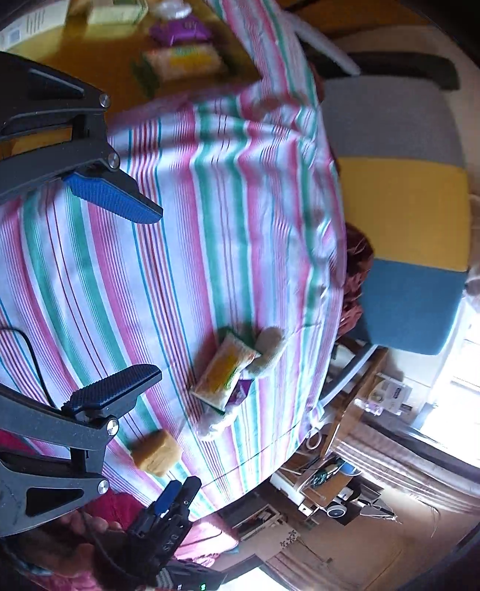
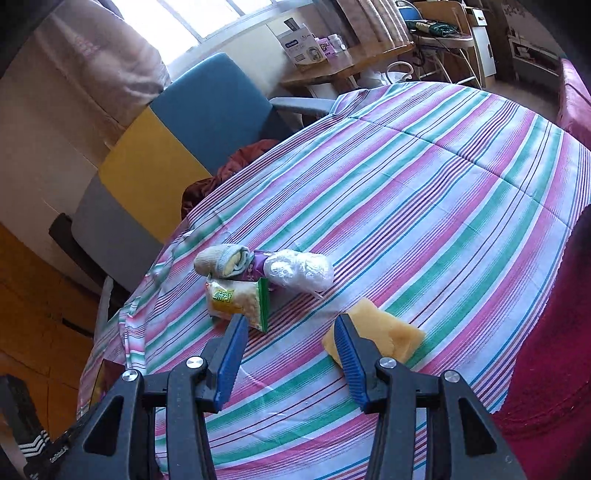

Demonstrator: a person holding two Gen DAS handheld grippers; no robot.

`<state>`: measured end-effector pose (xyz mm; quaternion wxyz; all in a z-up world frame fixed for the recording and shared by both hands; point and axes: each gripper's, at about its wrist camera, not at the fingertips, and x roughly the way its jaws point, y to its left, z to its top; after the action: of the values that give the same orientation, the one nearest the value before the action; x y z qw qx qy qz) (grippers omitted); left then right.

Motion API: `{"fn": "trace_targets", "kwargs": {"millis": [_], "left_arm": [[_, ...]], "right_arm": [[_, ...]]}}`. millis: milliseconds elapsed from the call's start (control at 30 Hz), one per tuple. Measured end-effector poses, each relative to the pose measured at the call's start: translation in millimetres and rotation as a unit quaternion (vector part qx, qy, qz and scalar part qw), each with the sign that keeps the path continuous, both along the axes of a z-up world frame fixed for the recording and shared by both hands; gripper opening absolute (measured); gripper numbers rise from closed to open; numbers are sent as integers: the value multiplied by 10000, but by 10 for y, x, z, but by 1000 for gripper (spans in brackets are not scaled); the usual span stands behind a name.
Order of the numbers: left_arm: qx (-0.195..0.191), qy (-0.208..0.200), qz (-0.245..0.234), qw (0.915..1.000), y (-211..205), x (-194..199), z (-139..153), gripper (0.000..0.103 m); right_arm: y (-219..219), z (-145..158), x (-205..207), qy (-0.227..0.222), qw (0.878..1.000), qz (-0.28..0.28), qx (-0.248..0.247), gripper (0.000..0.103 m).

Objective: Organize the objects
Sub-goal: 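Move both grippers back toward the yellow sponge and remaining wrapped items, then grasp the second WEIDAN cracker packet with the left gripper while the right gripper approaches the yellow sponge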

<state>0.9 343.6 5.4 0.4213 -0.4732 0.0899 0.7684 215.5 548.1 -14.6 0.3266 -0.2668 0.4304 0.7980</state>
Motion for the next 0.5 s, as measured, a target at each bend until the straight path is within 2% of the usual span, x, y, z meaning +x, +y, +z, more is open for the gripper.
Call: {"fn": "trace_targets", "kwargs": {"millis": [133, 233, 400, 500], "left_arm": [[-61, -287, -107, 9995, 350, 5, -161, 77], [-74, -743, -97, 9972, 618, -45, -324, 76], [19, -1435, 166, 9895, 982, -155, -592, 76], [51, -1536, 381, 9874, 1151, -218, -711, 76]], "right_arm": [[14, -7, 32, 146, 9999, -20, -48, 49], [19, -15, 43, 216, 9997, -9, -96, 49], [20, -33, 18, 278, 9994, 97, -158, 50], [23, -52, -4, 298, 9992, 165, -226, 50]]}}
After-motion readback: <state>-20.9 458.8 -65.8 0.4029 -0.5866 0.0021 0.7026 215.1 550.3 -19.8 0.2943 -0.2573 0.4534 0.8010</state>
